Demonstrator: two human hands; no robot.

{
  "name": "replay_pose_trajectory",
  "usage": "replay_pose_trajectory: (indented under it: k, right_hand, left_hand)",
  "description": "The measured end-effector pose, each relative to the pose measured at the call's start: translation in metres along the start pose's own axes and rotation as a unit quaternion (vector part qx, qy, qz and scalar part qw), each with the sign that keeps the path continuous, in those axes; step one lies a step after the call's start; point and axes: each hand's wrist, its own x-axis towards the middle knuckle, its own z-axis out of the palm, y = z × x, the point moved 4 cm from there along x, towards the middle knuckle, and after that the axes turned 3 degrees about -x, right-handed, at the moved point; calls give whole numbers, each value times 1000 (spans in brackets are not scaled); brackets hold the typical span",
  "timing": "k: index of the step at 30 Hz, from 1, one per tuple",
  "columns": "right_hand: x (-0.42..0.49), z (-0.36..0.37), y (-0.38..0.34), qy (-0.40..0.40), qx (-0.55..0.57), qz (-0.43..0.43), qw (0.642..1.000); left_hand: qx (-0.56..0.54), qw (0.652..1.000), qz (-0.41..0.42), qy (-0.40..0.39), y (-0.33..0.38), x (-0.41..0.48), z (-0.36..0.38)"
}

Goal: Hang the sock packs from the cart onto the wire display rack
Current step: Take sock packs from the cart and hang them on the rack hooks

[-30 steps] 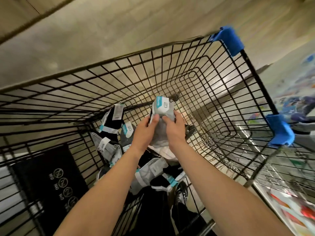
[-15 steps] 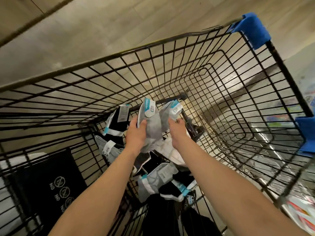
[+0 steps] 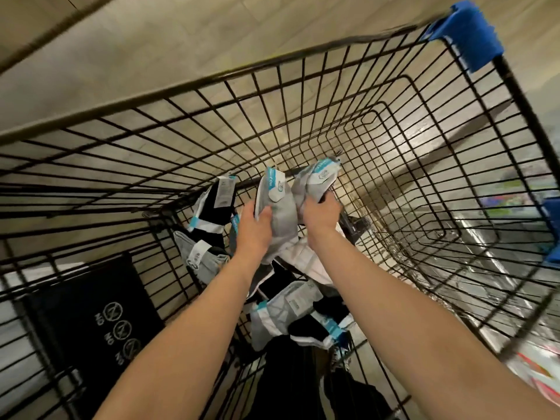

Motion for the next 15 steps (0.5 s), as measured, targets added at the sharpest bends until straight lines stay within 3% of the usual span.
replay_pose_trajectory:
  k: [3,8,15]
  right_hand:
    - [-20,-37,-22,30,-44,-67,996]
    - [-90,-113,-75,-13,-5,-126,992]
    - [-164,-240,-94,-43,98,-142,984]
  left_hand:
    - [15,999,28,13,24,-34,-7]
    - [13,997,78,1,73,-102,-4]
    - [13,982,181,-54,135,-225,28]
